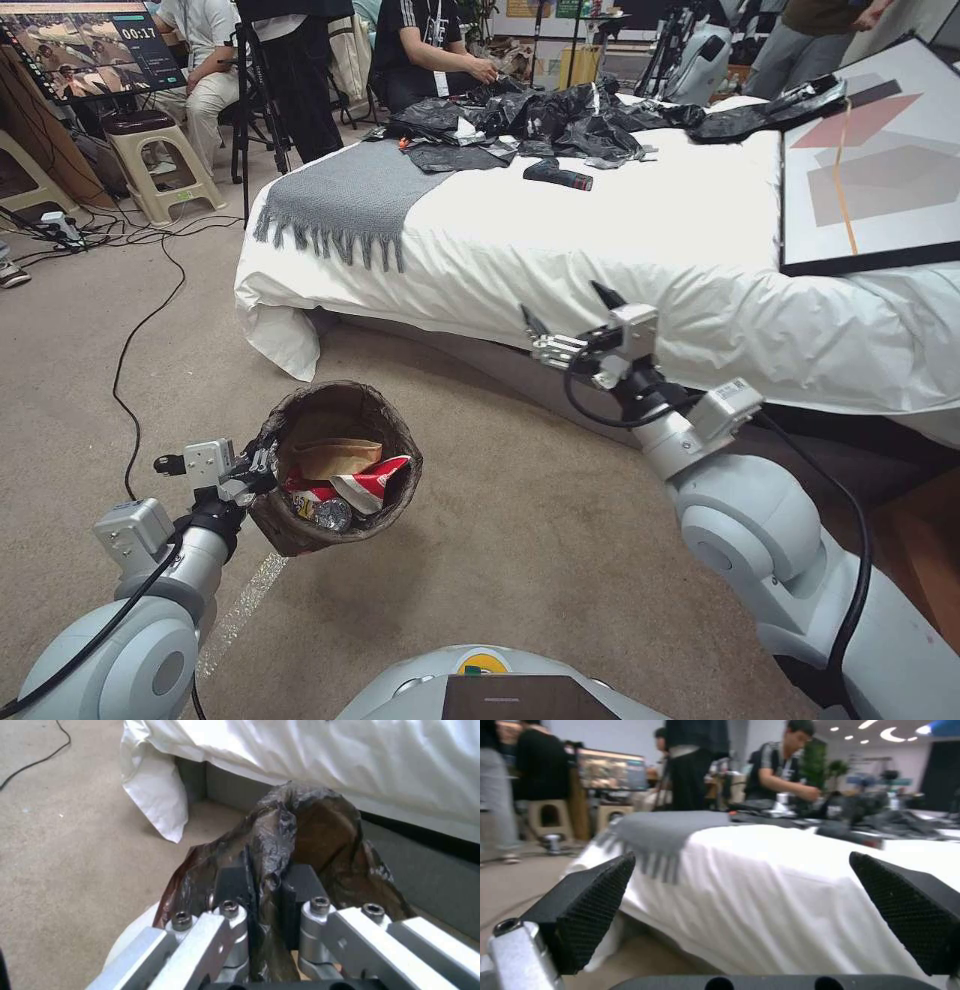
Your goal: Pick up the trash bin, then pick up the garbage from the floor and place it into the trash bin.
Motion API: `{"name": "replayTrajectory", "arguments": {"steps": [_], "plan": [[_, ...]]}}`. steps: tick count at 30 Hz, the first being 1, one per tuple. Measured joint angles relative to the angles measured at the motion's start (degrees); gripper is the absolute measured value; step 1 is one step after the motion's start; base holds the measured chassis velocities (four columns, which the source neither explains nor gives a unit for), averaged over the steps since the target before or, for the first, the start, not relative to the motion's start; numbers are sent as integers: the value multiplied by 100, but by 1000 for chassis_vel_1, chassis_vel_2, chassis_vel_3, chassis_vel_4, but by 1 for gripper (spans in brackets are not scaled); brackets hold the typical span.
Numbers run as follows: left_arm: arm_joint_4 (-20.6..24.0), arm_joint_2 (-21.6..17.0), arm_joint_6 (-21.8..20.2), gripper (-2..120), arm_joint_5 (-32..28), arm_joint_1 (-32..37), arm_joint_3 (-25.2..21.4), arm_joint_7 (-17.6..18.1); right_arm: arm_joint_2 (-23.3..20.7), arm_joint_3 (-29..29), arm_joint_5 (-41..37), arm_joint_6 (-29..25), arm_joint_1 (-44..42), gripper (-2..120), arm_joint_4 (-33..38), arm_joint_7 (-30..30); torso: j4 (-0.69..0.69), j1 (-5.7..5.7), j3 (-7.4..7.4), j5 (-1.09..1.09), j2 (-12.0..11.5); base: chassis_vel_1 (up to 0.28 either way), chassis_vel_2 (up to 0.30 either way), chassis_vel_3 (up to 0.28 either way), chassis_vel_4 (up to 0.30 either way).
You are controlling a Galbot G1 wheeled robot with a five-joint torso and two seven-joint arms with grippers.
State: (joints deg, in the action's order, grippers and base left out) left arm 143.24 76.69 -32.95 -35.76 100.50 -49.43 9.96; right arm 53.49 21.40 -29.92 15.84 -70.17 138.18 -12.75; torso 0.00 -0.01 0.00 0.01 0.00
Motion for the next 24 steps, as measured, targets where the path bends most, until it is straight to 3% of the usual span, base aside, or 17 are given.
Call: {"name": "replayTrajectory", "arguments": {"steps": [5,7,12,15,24], "plan": [[0,-16,0,8,57,19,-5,-5,274,408,490,-343,-707,100,-11,161,0,0,0,0,0,0,0,0,0],[0,-16,0,8,119,36,-4,-17,585,644,997,-598,-1116,100,-48,305,1,0,0,0,0,0,0,0,0],[0,-5,0,8,186,47,-2,-50,950,794,1506,-828,-1429,100,-99,393,1,0,0,-1,0,0,0,0,0],[0,-1,8,8,291,86,-15,-108,1649,987,2030,-1246,-1921,100,-184,521,1,0,0,-1,0,0,0,0,0],[0,-15,4,8,311,100,-29,-107,2064,1253,2194,-1765,-2395,100,-269,617,0,0,0,-1,0,0,0,0,0]]}}
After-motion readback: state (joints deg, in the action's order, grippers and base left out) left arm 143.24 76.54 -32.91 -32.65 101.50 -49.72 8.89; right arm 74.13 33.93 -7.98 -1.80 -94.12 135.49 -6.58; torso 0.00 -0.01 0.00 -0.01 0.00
